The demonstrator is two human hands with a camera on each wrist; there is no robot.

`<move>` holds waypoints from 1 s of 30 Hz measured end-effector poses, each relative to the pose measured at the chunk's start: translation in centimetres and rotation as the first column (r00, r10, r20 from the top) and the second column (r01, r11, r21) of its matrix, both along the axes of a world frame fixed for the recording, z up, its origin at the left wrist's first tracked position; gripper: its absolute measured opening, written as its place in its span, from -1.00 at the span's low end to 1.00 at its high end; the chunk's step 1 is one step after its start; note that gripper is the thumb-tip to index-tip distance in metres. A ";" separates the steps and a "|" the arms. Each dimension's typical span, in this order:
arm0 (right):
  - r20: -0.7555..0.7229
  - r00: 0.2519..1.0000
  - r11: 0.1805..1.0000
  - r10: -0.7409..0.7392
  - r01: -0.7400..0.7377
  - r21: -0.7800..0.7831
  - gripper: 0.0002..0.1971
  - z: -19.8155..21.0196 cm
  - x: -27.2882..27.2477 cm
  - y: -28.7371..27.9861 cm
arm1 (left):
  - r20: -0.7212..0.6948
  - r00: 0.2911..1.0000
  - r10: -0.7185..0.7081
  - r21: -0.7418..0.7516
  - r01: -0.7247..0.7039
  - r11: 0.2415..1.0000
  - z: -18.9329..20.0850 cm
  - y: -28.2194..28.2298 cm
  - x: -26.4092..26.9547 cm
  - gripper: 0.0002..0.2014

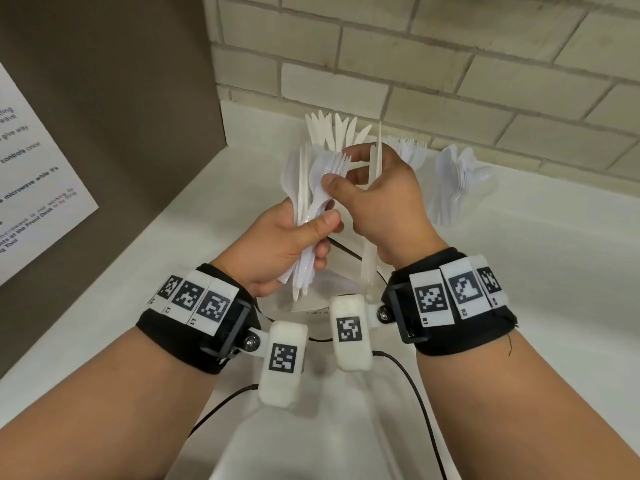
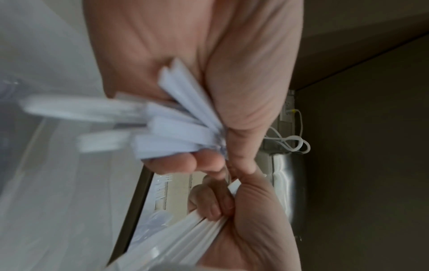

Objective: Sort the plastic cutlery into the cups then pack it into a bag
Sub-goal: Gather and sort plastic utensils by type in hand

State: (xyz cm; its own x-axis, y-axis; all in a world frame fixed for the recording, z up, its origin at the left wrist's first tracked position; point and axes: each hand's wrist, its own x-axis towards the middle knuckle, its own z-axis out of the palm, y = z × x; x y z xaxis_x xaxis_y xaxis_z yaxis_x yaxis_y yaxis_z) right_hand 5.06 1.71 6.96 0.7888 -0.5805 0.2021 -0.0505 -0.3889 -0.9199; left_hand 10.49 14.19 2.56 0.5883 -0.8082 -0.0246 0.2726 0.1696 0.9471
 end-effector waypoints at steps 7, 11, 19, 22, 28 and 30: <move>0.077 0.995 0.952 -0.058 0.078 -0.297 -0.84 0.1 0.1 0.0 | 0.109 0.985 0.137 0.171 -0.154 0.973 -0.1 -0.4 -0.1 -0.69; -0.127 0.989 0.954 0.072 -0.106 -0.281 -0.61 0.3 0.3 0.6 | 0.285 0.950 0.129 0.223 -0.197 0.955 0.5 -0.8 -0.5 -0.74; -0.125 0.973 0.980 0.196 -0.191 0.049 -0.88 0.8 -0.2 0.7 | 0.173 0.977 0.121 0.149 -0.148 0.978 0.0 -0.7 -0.5 -0.59; -0.133 0.972 0.981 0.191 -0.186 0.048 -0.93 0.8 -0.2 0.8 | 0.161 0.980 0.119 0.125 -0.140 0.982 -0.5 -0.7 -0.3 -0.59; -0.052 0.996 0.993 0.078 -0.082 -0.090 -0.84 -0.1 0.5 1.2 | 0.241 0.968 0.066 0.152 -0.104 0.983 -0.2 -0.9 -0.4 -0.57; -0.076 0.995 0.987 0.062 -0.073 -0.146 -0.92 -0.1 0.6 1.3 | 0.186 0.980 0.071 0.144 -0.098 0.985 -0.3 -0.8 -0.6 -0.60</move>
State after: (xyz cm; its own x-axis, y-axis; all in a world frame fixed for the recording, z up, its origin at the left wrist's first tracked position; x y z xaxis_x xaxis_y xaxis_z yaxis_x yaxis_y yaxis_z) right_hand 5.67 2.96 6.85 0.8405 -0.4934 0.2239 -0.0829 -0.5254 -0.8468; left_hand 9.92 13.36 2.24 0.6603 -0.7503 -0.0312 0.0871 0.0353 0.9956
